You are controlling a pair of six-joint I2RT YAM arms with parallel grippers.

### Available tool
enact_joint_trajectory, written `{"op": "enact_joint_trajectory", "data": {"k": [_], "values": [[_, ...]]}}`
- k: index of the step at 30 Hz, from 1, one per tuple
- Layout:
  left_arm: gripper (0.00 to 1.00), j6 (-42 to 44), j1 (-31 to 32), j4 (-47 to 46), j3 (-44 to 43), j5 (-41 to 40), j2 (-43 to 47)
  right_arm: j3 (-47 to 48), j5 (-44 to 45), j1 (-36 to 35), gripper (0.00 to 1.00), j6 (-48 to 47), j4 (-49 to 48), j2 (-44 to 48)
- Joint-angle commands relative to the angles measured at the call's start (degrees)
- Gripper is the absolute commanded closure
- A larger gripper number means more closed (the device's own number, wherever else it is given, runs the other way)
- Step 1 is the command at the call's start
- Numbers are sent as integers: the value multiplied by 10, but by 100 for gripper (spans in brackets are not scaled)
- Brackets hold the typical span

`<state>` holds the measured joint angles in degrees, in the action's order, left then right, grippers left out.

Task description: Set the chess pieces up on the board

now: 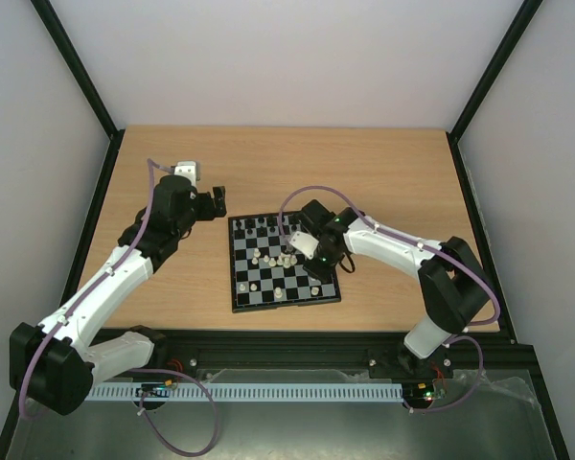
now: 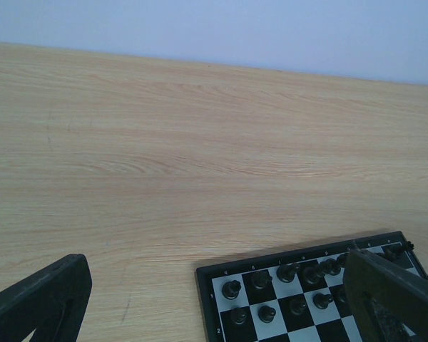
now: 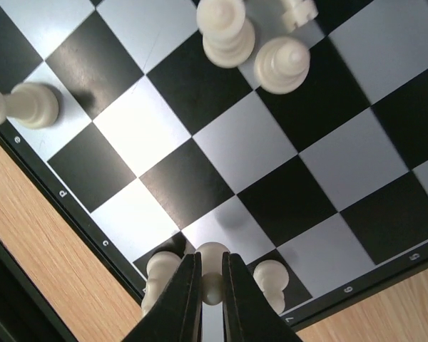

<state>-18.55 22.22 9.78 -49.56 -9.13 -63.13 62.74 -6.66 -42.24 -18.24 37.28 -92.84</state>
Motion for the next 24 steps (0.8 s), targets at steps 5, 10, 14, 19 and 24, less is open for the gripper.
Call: {"op": "enact_joint_trajectory", "data": {"k": [5,10,14,19,24], "values": [[1,5,1,1,-15,-1,-5,-25,-1,0,94,-8,12,2],[1,4,1,1,-15,-2,-5,-27,-3,0,94,-5,2,-6],[0,5,1,1,-16,-2,-5,-26,0,0,93,-3,-4,-12],[1,5,1,1,-15,-2,-5,-22,-6,0,93,0,-8,-19],[1,5,1,1,-15,-1,-5,-24,-7,-1,90,0,-10,-26]]}}
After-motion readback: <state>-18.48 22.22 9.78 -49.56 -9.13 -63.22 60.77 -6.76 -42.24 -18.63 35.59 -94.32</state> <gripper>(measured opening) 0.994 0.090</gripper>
